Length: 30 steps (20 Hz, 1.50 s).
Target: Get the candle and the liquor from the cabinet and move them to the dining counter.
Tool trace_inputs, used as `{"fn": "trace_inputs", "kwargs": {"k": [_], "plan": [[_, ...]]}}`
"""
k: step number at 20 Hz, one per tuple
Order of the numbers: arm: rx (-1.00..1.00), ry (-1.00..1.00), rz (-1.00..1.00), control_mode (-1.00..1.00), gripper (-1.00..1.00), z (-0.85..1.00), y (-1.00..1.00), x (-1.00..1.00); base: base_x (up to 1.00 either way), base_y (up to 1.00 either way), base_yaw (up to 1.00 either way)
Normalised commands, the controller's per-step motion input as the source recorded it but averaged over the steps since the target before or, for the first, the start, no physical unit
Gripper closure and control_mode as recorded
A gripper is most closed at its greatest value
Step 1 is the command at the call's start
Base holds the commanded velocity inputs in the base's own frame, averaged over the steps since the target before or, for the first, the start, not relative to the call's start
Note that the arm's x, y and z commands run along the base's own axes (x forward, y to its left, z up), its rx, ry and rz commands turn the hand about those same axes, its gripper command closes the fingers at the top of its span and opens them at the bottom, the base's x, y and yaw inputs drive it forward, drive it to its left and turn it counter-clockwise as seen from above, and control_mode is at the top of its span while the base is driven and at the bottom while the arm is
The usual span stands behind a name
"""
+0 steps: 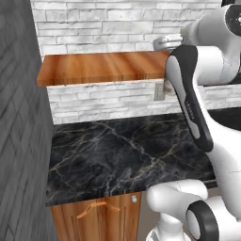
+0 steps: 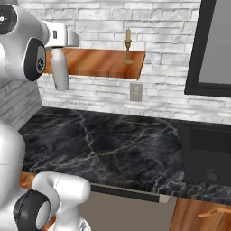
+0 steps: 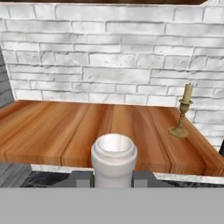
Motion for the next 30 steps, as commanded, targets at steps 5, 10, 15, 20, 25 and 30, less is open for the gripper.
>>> {"fn": "trace_inputs", "kwargs": {"k": [5, 10, 15, 20, 25, 30], "plan": [[0.00, 0.07, -0.06, -1.00, 1.00, 0.00, -0.26, -0.89, 0.00, 0.00, 0.00], [0.00, 0.01, 0.00, -1.00, 1.00, -0.01, -0.04, -0.57, 0.00, 0.00, 0.00], [0.00, 0.00, 0.00, -1.00, 1.00, -0.05, 0.00, -0.22, 0.00, 0.00, 0.00], [0.00, 0.01, 0.00, -1.00, 1.00, -0.03, 0.00, -0.11, 0.00, 0.00, 0.00], [0.00, 0.02, 0.00, -1.00, 1.00, -0.04, 0.00, 0.00, 0.00, 0.00, 0.00], [0.00, 0.03, 0.00, -1.00, 1.00, -0.09, 0.00, 0.00, 0.00, 0.00, 0.00]]}}
